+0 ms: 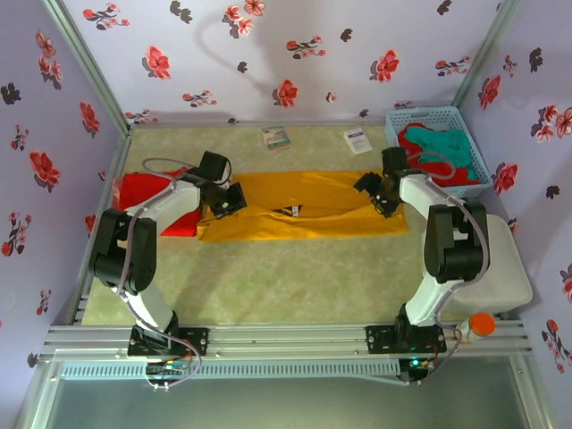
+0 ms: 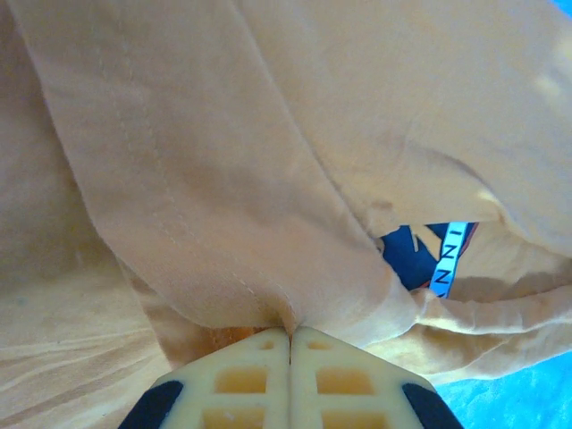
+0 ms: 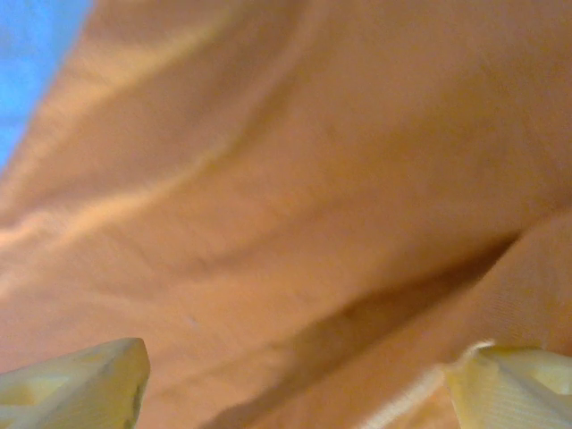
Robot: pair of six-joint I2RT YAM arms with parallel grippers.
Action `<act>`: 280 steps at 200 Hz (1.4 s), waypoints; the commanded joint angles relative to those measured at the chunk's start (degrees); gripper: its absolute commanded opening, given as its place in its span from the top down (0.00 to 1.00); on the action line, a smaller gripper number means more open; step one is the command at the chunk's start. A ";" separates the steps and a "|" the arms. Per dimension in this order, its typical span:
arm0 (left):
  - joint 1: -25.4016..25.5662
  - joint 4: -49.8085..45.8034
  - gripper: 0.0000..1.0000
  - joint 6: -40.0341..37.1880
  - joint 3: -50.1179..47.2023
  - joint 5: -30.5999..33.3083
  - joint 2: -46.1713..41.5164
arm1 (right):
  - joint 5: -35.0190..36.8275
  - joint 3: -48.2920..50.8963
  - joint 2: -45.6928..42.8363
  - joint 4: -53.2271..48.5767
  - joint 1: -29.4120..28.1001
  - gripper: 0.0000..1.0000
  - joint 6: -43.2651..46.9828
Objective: Fold and stack the t-shirts
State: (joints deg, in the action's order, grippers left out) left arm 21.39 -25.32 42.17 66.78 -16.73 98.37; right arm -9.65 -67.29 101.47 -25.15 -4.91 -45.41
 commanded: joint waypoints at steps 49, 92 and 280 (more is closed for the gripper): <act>0.24 -9.02 1.00 -6.90 13.12 2.39 6.27 | 3.71 -5.77 1.28 -4.07 2.09 0.15 3.92; 0.26 -14.01 1.00 -9.82 24.67 3.53 14.63 | 6.30 -5.67 -2.38 -8.09 2.18 0.15 8.56; 0.35 -35.33 0.37 -19.18 56.38 14.04 29.95 | 2.65 -0.96 -5.85 -8.78 2.30 0.15 11.50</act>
State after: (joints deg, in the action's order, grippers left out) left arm 23.59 -59.27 23.51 127.24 -5.45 136.59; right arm -6.24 -68.10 96.12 -32.99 -2.61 -35.29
